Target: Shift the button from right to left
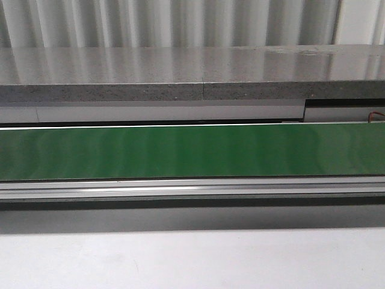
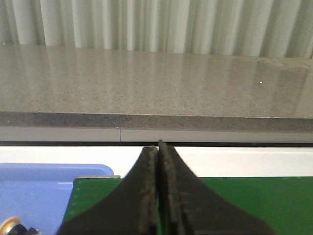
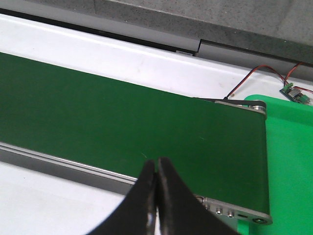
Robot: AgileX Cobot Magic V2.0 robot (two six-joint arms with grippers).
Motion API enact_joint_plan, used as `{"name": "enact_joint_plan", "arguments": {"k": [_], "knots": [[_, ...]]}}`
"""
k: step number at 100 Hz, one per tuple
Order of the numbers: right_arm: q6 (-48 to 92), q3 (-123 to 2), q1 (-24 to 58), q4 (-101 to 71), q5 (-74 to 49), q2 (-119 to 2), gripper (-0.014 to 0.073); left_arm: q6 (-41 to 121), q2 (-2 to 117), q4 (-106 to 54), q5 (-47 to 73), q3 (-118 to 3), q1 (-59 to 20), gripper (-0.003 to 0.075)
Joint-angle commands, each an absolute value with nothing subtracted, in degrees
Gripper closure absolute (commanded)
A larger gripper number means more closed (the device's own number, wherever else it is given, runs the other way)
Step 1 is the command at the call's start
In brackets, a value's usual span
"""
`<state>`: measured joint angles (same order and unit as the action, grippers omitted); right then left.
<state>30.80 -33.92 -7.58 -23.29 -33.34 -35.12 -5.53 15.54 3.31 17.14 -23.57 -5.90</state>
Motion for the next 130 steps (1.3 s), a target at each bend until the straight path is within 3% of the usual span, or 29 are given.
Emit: {"name": "enact_joint_plan", "arguments": {"k": [1, 18, 46, 130], "knots": [[31.2, -35.4, -7.5, -24.8, -29.8, -34.9, 0.0653, -6.0, 15.2, 6.5, 4.5, -20.3, -6.4, 0.074], [31.2, -35.4, -7.5, -24.8, -29.8, -34.9, 0.0653, -6.0, 9.7, 9.1, -4.0, -8.8, -6.4, 0.074], [31.2, -35.4, -7.5, -24.8, -29.8, -34.9, 0.0653, -6.9, -2.4, 7.9, -4.0, 1.4, -6.3, 0.074], [31.2, -35.4, -7.5, -24.8, -30.2, -34.9, 0.0653, -7.0, -2.3, 7.2, -3.9, 1.2, -6.2, 0.074]]}}
